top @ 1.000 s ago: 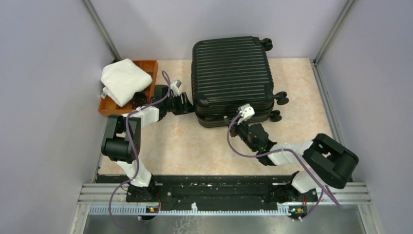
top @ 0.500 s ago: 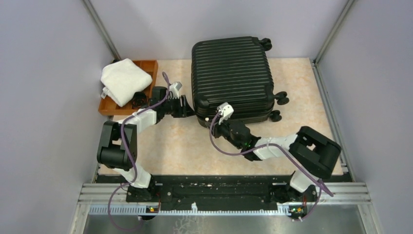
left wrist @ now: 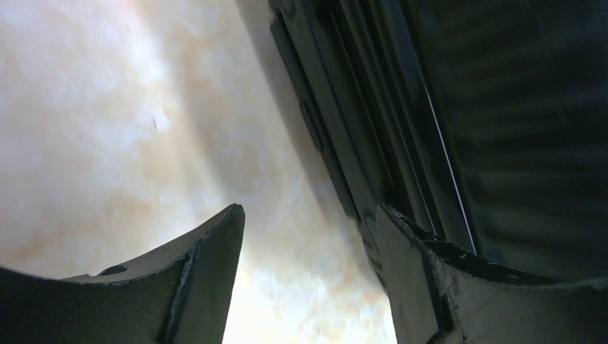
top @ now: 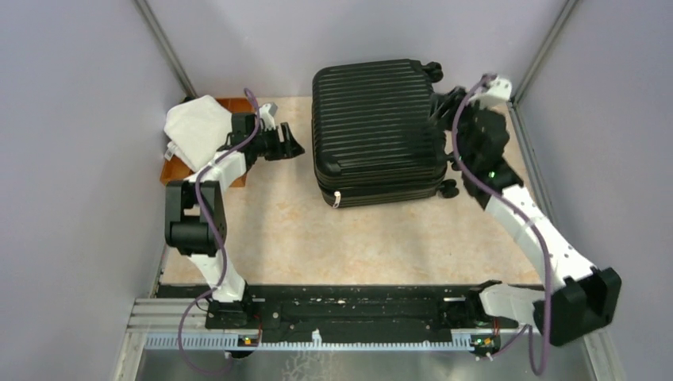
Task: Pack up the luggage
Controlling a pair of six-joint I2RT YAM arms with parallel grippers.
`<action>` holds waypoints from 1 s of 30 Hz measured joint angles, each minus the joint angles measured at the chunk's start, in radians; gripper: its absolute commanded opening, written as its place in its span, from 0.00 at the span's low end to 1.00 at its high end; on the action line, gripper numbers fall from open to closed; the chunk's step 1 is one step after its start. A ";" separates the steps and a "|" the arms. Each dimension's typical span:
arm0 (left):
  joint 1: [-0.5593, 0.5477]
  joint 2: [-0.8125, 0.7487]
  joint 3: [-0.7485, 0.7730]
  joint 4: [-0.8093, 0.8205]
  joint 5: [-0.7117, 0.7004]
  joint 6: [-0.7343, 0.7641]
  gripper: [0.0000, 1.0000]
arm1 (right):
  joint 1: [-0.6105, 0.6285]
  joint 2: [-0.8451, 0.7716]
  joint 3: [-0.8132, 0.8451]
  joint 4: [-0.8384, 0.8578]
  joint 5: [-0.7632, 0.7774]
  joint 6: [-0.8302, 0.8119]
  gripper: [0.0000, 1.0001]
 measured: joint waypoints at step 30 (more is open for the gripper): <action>-0.135 0.093 -0.161 0.109 0.010 0.124 0.69 | -0.373 1.365 1.346 -0.593 -0.588 0.092 0.20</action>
